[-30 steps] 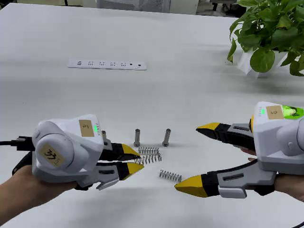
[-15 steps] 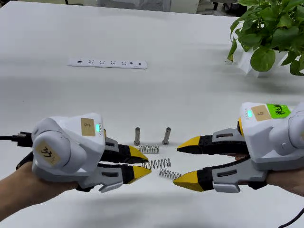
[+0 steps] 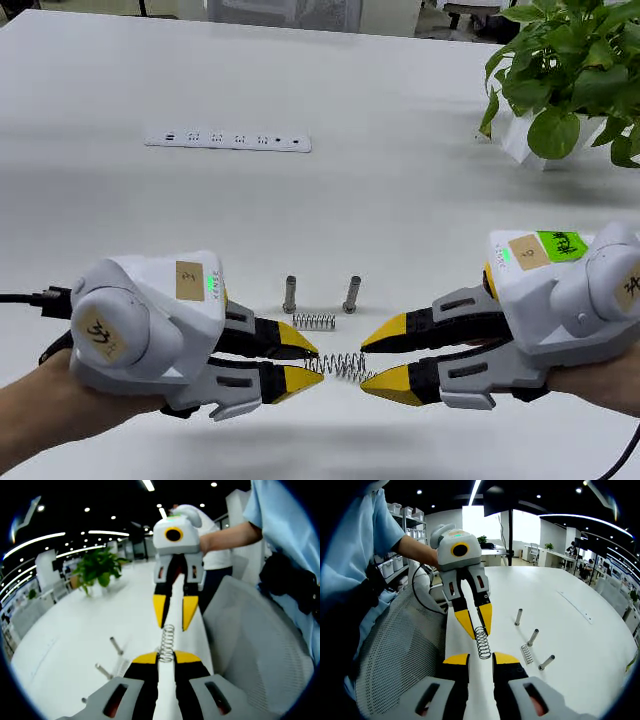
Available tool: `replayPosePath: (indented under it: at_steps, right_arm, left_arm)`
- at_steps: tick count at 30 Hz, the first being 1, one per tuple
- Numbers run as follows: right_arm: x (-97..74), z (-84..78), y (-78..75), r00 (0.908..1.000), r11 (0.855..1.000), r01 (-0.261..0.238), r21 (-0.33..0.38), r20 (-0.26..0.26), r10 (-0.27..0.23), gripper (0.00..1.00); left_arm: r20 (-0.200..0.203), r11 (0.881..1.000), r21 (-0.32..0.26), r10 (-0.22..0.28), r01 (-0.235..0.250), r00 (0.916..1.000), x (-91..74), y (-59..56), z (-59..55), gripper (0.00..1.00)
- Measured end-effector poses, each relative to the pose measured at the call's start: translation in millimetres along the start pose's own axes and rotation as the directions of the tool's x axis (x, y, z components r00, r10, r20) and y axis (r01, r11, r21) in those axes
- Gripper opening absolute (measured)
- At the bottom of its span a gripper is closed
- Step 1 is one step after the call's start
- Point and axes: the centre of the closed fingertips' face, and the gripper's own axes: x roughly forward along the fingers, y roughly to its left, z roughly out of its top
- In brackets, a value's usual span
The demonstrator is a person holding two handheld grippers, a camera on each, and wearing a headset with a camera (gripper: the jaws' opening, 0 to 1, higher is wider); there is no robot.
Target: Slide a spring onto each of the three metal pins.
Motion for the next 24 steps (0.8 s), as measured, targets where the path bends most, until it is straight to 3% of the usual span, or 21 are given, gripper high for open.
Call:
replayPosePath:
  at_steps: [8, 15, 24]
  right_arm:
    - [-1.3, -1.7, 0.3, 1.0, 1.0, -0.004, -0.008, -0.006, 0.004, 0.12]
    - [-0.9, -1.8, -1.1, 0.9999, 1.0, -0.001, -0.011, -0.013, 0.001, 0.11]
    - [-4.7, 11.9, -5.1, 0.9995, 0.999, 0.021, -0.047, -0.02, -0.022, 0.11]
  left_arm:
    - [0.001, 1.0, 0.0, -0.014, 0.014, 0.9999, 1.3, -3.9, 0.9, 0.1]
    - [-0.009, 1.0, -0.007, -0.015, 0.014, 0.9999, 3.3, -4.4, -1.5, 0.1]
    - [-0.019, 1.0, -0.009, -0.003, 0.003, 0.9998, 4.4, 1.3, -0.1, 0.1]
